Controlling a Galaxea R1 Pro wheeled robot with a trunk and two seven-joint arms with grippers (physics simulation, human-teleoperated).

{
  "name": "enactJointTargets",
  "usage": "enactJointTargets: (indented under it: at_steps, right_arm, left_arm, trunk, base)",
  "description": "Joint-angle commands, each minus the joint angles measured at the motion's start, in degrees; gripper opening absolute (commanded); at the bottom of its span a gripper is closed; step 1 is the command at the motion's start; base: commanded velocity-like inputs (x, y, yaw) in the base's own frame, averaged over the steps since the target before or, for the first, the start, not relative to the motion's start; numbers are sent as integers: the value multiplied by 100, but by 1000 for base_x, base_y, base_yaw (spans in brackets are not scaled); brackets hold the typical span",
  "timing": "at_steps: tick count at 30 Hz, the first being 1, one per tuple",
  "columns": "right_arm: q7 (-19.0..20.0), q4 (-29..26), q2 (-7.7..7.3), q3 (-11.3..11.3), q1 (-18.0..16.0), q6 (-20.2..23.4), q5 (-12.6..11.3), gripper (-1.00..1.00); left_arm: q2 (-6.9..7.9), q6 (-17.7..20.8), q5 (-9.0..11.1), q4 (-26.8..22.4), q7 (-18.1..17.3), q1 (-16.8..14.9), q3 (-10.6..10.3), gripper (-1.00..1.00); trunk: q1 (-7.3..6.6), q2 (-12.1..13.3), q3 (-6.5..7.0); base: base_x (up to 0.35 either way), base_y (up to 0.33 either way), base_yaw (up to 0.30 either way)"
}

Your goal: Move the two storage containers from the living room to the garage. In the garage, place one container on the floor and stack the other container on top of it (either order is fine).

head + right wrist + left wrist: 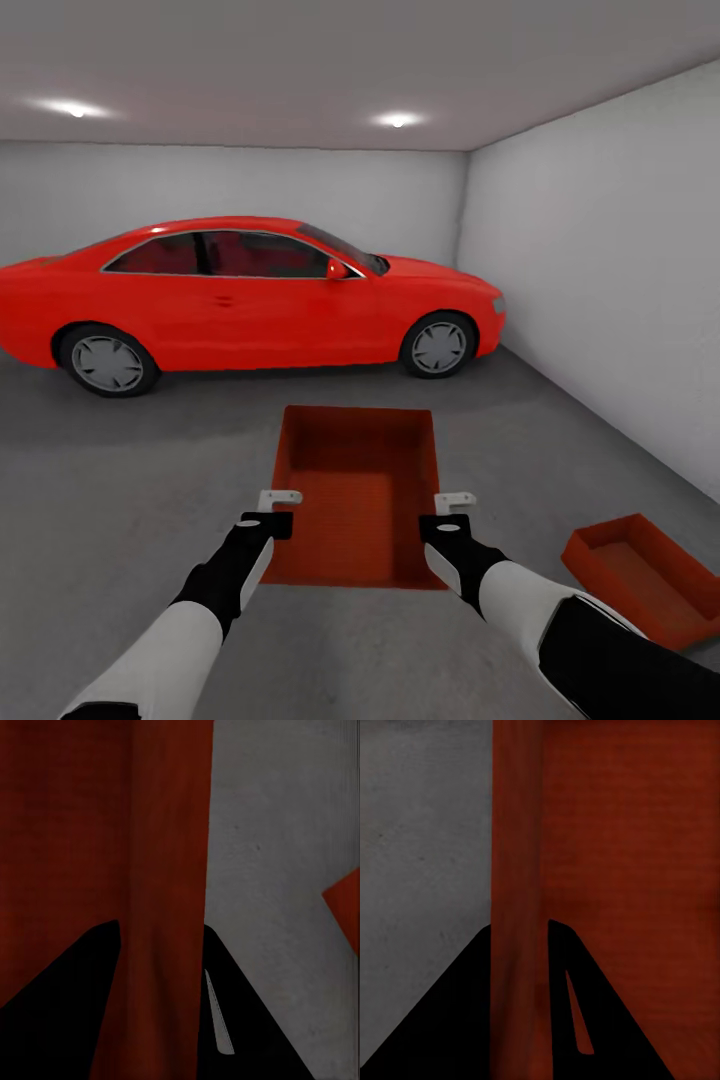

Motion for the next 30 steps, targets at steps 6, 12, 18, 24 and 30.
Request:
enactJointTargets:
  at_steps: [6,12,18,24,30]
  right_arm:
    - [-53,-100,4,69,-11,7,142,-100]
    - [-53,-100,4,70,-11,7,142,-100]
    - [-53,-100,4,70,-11,7,142,-100]
    - [-53,-100,4,70,-11,7,142,-100]
    - [-53,-100,4,70,-11,7,142,-100]
  left_arm:
    - [-82,81,-12,34,2,2,-33,-100]
    - [-82,81,-9,36,4,2,-33,-100]
    - [-82,81,-11,47,3,0,-33,-100]
    - [-82,81,-12,49,2,0,-33,-100]
    - [-82,81,-12,49,2,1,-33,-100]
  trunk:
    - [7,-13,-13]
    - [7,-13,-13]
    - [7,-13,-13]
    - [7,-13,-13]
    - [7,-13,-13]
  base:
    - [322,0,-249]
    - [322,0,-249]
    - [322,0,-249]
    - [322,0,-249]
    - [322,0,-249]
